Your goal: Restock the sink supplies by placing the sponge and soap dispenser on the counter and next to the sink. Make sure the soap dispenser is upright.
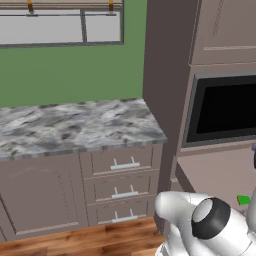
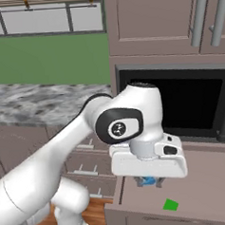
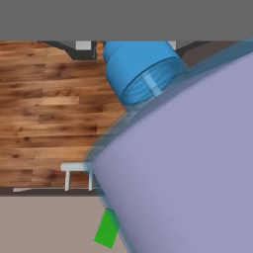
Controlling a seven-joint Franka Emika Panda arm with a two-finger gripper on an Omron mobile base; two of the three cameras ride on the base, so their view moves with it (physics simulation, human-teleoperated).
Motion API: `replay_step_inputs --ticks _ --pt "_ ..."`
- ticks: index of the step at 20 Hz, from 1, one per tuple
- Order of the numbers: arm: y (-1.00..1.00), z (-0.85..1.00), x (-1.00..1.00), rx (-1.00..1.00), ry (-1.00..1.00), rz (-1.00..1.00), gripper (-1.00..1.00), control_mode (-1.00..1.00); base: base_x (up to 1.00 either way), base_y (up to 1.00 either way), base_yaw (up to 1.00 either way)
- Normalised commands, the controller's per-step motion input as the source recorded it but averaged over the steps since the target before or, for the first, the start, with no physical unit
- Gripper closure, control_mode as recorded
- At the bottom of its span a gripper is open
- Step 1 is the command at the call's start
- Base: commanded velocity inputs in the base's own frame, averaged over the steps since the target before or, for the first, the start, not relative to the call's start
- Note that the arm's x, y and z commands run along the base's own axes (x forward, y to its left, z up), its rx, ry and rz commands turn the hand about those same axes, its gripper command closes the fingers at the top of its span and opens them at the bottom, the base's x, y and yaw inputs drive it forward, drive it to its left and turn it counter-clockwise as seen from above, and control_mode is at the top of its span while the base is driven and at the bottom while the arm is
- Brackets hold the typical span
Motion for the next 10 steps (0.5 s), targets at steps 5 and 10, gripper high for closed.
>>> replay_step_inputs --ticks 5,10 --pt "0.92 0.33 -0.12 -0.01 0.00 0.00 1.00 -1.00 0.00 0.00 0.00" --pt "0.82 0.45 0.00 0.00 0.00 0.03 1.00 -1.00 0.00 0.00 0.00"
